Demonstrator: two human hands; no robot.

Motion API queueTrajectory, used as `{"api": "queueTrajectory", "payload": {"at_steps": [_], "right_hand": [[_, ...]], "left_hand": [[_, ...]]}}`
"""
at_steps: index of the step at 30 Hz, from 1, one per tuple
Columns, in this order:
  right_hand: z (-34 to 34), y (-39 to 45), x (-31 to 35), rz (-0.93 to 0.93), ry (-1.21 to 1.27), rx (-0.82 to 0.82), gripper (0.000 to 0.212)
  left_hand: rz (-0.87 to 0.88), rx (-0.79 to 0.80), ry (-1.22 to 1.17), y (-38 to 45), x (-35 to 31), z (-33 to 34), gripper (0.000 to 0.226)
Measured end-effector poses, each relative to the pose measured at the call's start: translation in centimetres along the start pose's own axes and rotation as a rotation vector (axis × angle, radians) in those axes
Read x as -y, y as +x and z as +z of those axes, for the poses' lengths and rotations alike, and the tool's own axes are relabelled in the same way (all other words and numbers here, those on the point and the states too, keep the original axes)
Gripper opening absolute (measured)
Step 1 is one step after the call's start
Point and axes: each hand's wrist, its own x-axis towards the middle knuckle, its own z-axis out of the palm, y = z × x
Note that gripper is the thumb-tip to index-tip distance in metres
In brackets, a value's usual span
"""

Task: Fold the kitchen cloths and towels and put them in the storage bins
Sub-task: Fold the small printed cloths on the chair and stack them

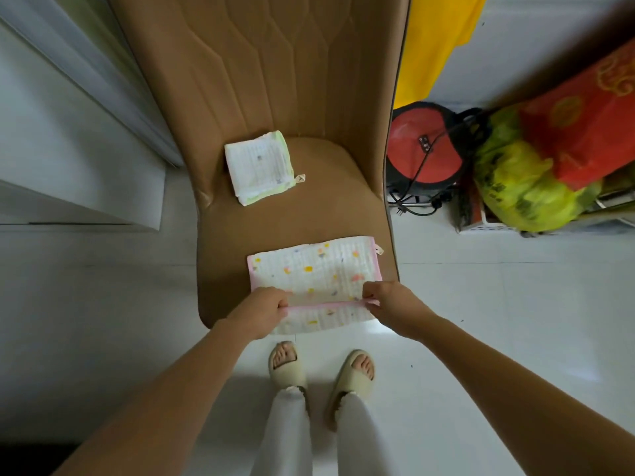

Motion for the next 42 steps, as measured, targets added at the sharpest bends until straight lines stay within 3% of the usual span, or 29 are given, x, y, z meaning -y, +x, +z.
{"api": "queueTrajectory", "payload": {"at_steps": [6, 12, 14, 16, 18, 20, 22, 23, 29, 33, 38, 42], "right_hand": [[-1.3, 6.3, 0.7, 0.022, -0.041, -0.197, 0.021], [-0.1, 11.3, 0.8, 0.042, -0.211, -0.285, 0.019], [0.8, 11.1, 0.9, -0.023, -0.321, -0.423, 0.025], [2.2, 10.6, 1.3, -0.106, -0.407, -0.559, 0.028], [4.3, 10.3, 1.9, -0.216, -0.416, -0.569, 0.038], [6.3, 10.5, 2.6, -0.313, -0.415, -0.493, 0.050], [7.8, 11.2, 2.9, -0.314, -0.420, -0.410, 0.057], [8.3, 11.7, 2.9, -0.285, -0.419, -0.384, 0.057], [8.8, 12.4, 0.3, -0.196, -0.511, -0.343, 0.057], [9.0, 12.9, 0.6, -0.168, -0.509, -0.361, 0.057], [10.0, 15.3, 4.6, -0.227, -0.487, -0.364, 0.056], [10.4, 17.3, 7.2, -0.226, -0.497, -0.352, 0.058]], "left_hand": [[-0.109, -0.417, 0.073, 4.5, 1.2, -2.4, 0.022], [-0.184, -0.464, 0.046, 8.1, 3.0, -1.4, 0.024], [-0.196, -0.465, 0.035, 8.7, 3.5, -0.7, 0.025], [-0.185, -0.569, -0.008, 8.8, 3.8, -0.1, 0.027], [-0.221, -0.785, -0.090, 8.4, 3.8, 0.7, 0.030], [-0.382, -0.925, -0.297, 7.9, 4.1, 1.8, 0.040], [-0.551, -0.857, -0.527, 7.8, 4.5, 3.5, 0.053], [-0.555, -0.802, -0.602, 7.7, 4.8, 4.5, 0.057], [-0.334, -0.622, -0.838, 7.3, 3.4, 5.3, 0.038], [-0.346, -0.595, -1.042, 7.4, 4.2, 4.5, 0.025], [-0.477, -0.726, -0.963, 6.3, 8.2, 3.6, 0.033], [-0.421, -0.753, -0.882, 5.5, 10.4, 2.0, 0.036]]}}
